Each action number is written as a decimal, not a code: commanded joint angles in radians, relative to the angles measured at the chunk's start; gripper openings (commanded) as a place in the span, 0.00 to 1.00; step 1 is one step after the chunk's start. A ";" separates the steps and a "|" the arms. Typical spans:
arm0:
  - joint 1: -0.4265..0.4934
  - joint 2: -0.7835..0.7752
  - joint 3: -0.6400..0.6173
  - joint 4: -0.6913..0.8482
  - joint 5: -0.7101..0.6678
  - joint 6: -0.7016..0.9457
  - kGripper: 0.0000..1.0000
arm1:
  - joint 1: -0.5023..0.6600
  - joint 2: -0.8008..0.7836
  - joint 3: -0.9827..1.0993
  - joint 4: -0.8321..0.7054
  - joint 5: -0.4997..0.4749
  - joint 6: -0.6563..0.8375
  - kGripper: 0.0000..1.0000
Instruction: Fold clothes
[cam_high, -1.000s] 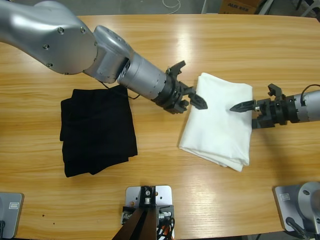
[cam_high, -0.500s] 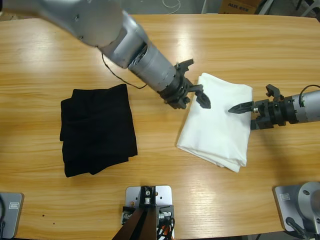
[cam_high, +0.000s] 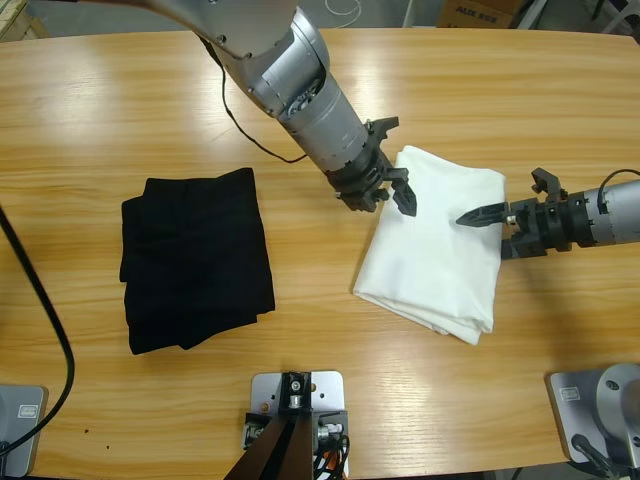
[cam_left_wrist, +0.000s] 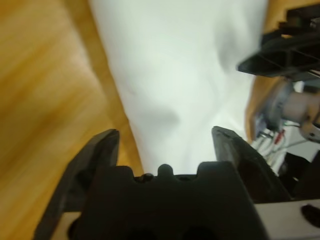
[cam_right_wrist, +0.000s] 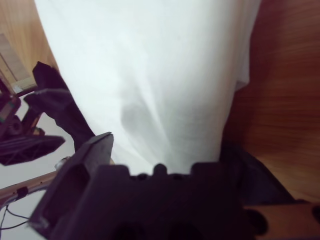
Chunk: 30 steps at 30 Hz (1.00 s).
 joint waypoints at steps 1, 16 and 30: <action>0.019 0.133 -0.052 0.091 -0.191 -0.117 0.40 | 0.001 0.062 0.052 -0.022 -0.044 0.008 0.82; 0.096 0.160 -0.057 0.142 -0.244 -0.278 0.48 | 0.000 0.058 0.053 -0.028 -0.042 0.001 0.83; 0.059 0.107 -0.020 0.130 -0.133 0.155 0.00 | -0.002 0.080 0.053 -0.047 -0.036 0.003 0.98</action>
